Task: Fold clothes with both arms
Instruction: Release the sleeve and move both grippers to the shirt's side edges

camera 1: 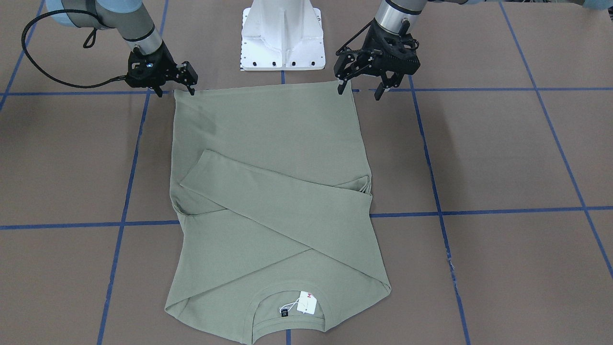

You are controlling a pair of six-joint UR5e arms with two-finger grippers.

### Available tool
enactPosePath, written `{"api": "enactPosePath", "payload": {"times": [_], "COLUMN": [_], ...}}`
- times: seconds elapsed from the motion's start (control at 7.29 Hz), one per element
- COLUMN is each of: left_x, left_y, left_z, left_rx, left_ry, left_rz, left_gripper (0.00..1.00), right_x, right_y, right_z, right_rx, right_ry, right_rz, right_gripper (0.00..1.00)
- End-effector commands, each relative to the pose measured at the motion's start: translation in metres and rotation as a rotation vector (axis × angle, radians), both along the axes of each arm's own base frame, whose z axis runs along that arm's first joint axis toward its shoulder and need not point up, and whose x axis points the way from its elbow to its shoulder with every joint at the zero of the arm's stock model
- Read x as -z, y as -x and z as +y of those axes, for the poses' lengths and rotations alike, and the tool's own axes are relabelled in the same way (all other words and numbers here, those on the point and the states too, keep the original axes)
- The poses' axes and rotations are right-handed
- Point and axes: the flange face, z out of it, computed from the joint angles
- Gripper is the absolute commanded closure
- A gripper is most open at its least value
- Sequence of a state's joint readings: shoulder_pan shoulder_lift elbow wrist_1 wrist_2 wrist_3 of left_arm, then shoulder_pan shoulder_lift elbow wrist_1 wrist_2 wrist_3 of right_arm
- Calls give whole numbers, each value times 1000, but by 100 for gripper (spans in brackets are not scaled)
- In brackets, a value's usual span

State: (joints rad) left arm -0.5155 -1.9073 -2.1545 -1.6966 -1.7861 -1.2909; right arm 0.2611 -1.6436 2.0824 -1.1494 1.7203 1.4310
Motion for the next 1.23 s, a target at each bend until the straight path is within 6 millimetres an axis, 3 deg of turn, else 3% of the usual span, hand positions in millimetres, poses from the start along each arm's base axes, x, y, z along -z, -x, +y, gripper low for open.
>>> {"api": "enactPosePath", "payload": {"times": [0.0, 0.41, 0.55, 0.82, 1.1], "left_x": [-1, -1, -1, -1, -1], "left_y": [-1, -1, -2, -2, -2], "left_z": [0, 0, 1, 1, 1], "left_rx": [-1, -2, -3, -4, -5], "left_ry": [1, 0, 0, 0, -1], "left_rz": [-1, -1, -3, -1, -1], "left_gripper": [2, 2, 2, 2, 2], "right_x": [-11, -13, -12, -11, -11], "right_y": [7, 11, 12, 12, 12], "right_z": [6, 6, 6, 7, 8], "right_rx": [14, 22, 24, 28, 31], "right_ry": [7, 14, 14, 15, 16], "right_rz": [22, 25, 22, 19, 18], "right_gripper": [2, 8, 20, 59, 87]}}
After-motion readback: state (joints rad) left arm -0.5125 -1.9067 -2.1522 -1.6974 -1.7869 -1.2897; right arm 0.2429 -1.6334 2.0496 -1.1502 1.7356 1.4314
